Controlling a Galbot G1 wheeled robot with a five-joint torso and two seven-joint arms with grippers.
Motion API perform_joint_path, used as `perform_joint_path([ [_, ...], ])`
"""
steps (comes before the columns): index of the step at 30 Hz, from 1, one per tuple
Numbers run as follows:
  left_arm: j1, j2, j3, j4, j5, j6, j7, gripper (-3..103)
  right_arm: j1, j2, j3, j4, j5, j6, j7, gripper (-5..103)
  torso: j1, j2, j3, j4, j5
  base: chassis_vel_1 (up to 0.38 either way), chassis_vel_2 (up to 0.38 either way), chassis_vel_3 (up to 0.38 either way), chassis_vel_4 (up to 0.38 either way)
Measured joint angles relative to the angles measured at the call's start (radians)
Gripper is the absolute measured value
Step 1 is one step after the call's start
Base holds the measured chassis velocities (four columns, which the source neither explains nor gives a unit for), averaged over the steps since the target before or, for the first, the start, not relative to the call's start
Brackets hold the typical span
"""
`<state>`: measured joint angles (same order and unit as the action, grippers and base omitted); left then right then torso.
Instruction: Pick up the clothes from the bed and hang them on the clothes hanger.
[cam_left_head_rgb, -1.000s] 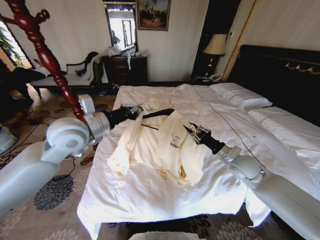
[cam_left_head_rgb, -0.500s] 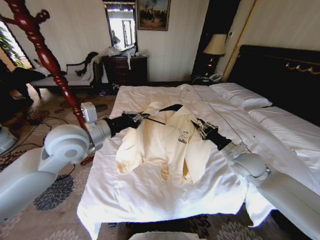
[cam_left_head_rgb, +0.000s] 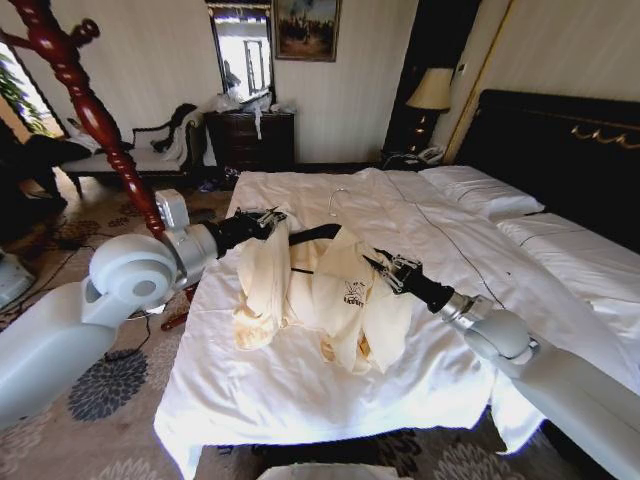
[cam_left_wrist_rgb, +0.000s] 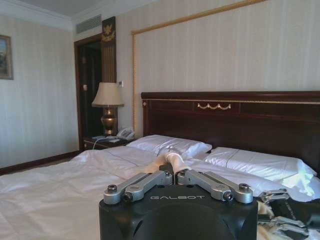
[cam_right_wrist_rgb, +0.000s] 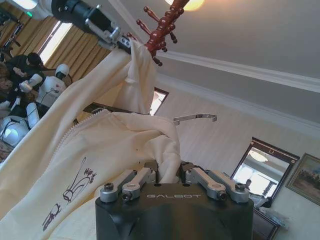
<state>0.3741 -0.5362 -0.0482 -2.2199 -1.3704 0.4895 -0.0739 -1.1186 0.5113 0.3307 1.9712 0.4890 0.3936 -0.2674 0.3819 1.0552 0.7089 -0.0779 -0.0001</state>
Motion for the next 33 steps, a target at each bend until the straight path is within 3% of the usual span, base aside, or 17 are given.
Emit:
perform_joint_path([
  [9,-0.015,0.045,-0.007,0.026,0.014,0.011,0.048,0,-0.002,0.003,0.0,-0.026,-0.026,0.02,-0.015,19,0.0,0.0,0.0,0.0002,0.0002,0.0,0.0,0.0,0.0],
  [14,0.021,0.07,-0.012,0.077,0.105,0.013,0.079,0,0.007,-0.018,0.015,-0.036,-0.006,0.07,-0.071,19,0.0,0.0,0.0,0.0002,-0.0002,0.0,0.0,0.0,0.0],
  [21,-0.036,0.048,0.024,0.099,0.13,-0.002,0.107,0,0.02,-0.03,0.016,-0.042,-0.024,0.116,-0.141,19,0.0,0.0,0.0,0.0,0.0001,0.0,0.0,0.0,0.0],
  [33,-0.207,-0.016,0.166,0.066,0.078,-0.051,0.164,0,0.02,-0.027,0.016,-0.035,-0.047,0.129,-0.131,19,0.0,0.0,0.0,-0.0001,0.0002,0.0,0.0,0.0,0.0],
])
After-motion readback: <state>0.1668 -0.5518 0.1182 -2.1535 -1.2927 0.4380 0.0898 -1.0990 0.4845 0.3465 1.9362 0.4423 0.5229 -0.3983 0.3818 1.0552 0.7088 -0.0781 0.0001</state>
